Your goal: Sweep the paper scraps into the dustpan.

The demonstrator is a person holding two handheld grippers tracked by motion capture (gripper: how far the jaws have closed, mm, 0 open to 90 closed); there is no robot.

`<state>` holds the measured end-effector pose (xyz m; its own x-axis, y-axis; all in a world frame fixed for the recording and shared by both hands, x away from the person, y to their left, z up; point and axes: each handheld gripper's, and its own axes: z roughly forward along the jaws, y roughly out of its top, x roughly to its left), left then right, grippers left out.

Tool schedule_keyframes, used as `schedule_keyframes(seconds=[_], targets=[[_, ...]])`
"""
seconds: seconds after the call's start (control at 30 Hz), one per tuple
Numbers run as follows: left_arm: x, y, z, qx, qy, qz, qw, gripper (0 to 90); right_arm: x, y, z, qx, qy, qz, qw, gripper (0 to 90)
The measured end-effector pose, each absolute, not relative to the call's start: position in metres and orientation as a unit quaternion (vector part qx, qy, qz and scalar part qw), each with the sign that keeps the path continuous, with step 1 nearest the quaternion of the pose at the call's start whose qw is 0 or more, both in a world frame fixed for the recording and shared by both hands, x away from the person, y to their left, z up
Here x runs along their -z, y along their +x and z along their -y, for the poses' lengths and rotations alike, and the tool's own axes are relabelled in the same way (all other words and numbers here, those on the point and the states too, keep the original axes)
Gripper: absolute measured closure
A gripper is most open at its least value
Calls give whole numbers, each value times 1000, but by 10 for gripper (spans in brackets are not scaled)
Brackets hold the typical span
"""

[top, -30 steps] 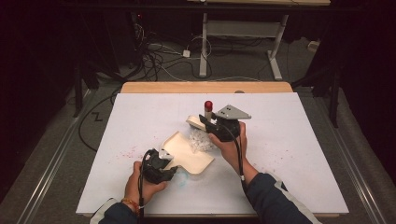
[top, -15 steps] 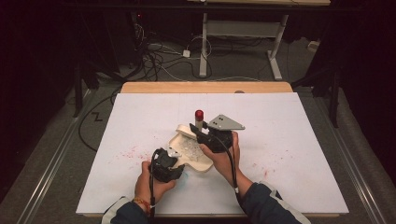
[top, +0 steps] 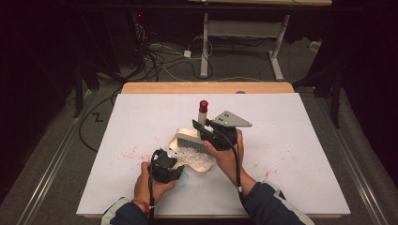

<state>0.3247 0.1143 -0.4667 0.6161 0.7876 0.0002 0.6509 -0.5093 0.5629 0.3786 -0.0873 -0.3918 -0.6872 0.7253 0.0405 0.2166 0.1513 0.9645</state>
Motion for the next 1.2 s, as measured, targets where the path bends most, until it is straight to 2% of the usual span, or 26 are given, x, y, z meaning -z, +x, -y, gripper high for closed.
schedule_keyframes(seconds=[0.4, 0.57, 0.6, 0.63, 0.67, 0.9, 1.2], targets=[[470, 325, -115, -130, 864, -414, 256, 631, 368, 387, 112, -592, 330, -696, 236, 702], [471, 325, -116, -133, 864, -412, 257, 631, 361, 385, 120, -588, 320, -698, 254, 702], [471, 325, -117, -133, 864, -412, 257, 631, 360, 383, 123, -578, 315, -699, 277, 702], [470, 324, -117, -131, 864, -413, 256, 631, 360, 383, 123, -578, 315, -699, 277, 702], [470, 324, -117, -131, 864, -414, 255, 632, 362, 382, 126, -564, 315, -704, 295, 702], [469, 317, -127, -125, 869, -410, 247, 632, 380, 383, 143, -517, 320, -723, 329, 702], [469, 311, -134, -127, 872, -406, 240, 632, 392, 371, 157, -485, 320, -742, 334, 703]])
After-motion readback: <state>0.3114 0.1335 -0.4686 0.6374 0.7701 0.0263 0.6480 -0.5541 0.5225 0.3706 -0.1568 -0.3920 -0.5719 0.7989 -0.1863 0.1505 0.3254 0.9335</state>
